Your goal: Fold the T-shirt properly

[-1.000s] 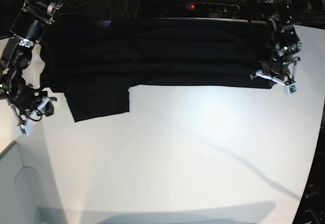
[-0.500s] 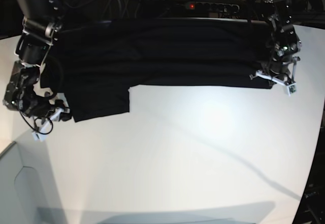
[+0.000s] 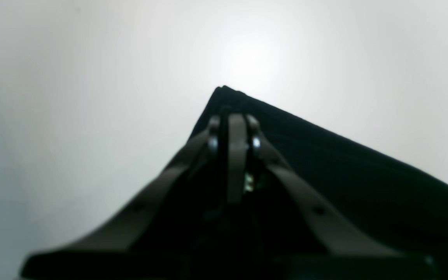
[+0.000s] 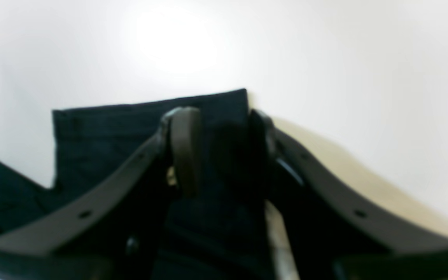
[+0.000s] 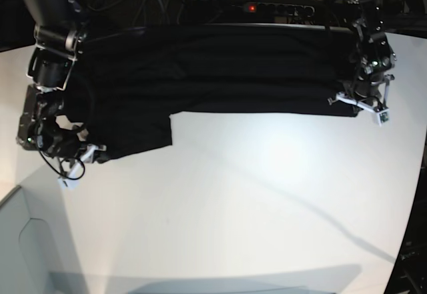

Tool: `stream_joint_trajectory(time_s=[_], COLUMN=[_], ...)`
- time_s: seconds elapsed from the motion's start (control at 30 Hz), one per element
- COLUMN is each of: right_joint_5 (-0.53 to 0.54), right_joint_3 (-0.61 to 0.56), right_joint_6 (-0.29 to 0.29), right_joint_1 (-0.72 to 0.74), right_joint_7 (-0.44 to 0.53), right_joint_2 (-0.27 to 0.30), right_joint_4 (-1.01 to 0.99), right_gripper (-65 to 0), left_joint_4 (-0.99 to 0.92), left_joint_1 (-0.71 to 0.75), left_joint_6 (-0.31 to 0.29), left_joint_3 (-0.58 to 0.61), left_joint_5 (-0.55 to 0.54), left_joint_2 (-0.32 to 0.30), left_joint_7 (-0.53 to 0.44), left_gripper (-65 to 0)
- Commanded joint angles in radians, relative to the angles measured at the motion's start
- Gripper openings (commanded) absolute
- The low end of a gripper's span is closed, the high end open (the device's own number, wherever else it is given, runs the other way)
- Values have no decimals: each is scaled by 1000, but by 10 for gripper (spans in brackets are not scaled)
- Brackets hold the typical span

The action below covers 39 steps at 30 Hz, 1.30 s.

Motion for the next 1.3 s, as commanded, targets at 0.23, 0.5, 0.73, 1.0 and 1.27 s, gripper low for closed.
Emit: stream_joint_trajectory(time_s=[0.23, 0.5, 0.73, 1.0, 1.27], right_joint_5=[-30, -30, -28, -28, 87], right_joint_3=[-7, -4, 4, 2, -6], right_joint_6=[20, 21, 18, 18, 23], right_joint_1=[11, 7, -124, -355, -566], right_joint_7=[-32, -58, -200, -328, -356], right_joint_2=[5, 7, -35, -136, -177], right_joint_4=[3, 127, 561, 1063, 1110], right_gripper=[-640, -650, -650, -650, -650], left_joint_4=[15, 15, 15, 15, -13], left_joint_1=[-11, -12, -14, -14, -14], left_joint_6=[5, 5, 4, 4, 2], left_joint_3=[-5, -5, -5, -5, -5], left_joint_5=[2, 2, 2, 2, 2], left_joint_2=[-16, -16, -16, -16, -16], left_joint_7=[-19, -19, -19, -19, -19], left_gripper=[-650, -650, -650, -650, -650])
